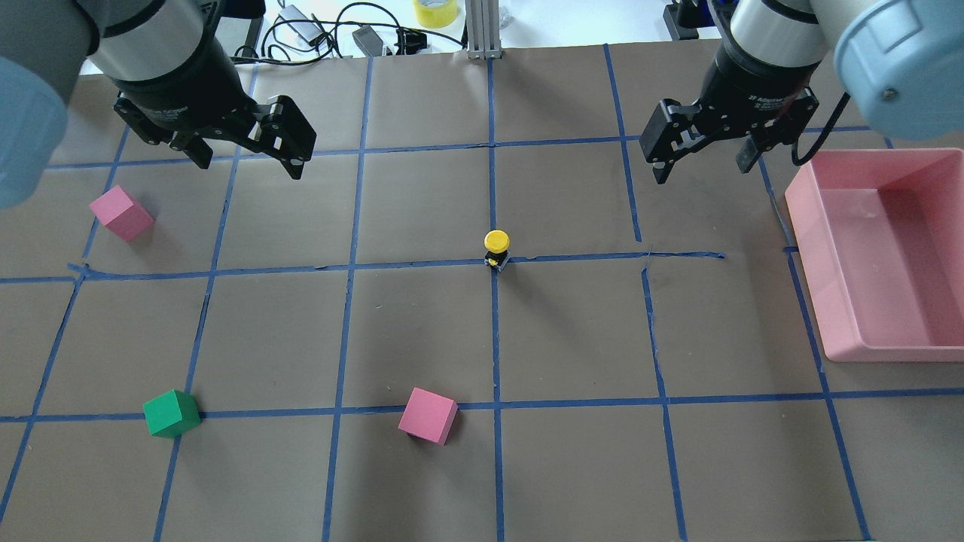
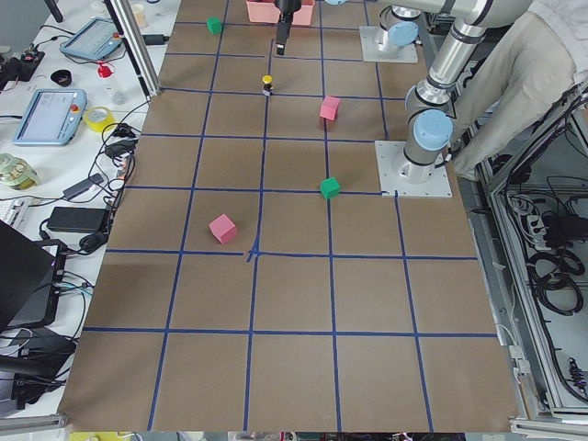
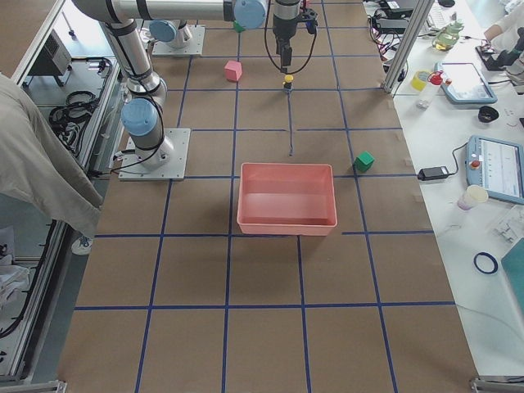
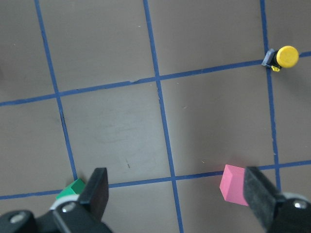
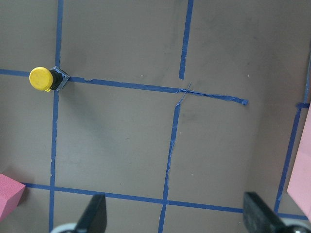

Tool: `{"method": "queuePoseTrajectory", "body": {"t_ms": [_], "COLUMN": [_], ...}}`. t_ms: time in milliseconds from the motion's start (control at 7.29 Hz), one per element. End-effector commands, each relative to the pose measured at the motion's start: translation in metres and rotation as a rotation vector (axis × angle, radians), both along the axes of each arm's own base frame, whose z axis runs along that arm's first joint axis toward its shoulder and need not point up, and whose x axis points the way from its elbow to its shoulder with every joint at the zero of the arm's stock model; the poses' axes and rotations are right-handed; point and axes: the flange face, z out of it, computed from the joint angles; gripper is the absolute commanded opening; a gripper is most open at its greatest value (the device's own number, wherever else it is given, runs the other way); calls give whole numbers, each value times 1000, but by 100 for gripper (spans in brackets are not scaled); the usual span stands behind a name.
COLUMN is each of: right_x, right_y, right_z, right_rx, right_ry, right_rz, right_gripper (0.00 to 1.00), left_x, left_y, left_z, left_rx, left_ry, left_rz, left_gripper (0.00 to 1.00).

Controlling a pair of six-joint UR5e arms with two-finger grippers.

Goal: Align button upright

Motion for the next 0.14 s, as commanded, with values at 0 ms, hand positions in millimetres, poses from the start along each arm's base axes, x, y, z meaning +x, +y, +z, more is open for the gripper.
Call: {"method": "queuePoseTrajectory", "body": {"t_ms": [0], "right_x": [-1], "right_y": [-1], "right_z": [-1], "right_rx": [2], "right_ry": [0], "right_rz": [0], "right_gripper": [100], "left_x": [1], "left_y": [-10], "left_z": [-6], "left_rx": [-26], "left_ry": [36], "left_rz": [17], "left_gripper": [100]}}
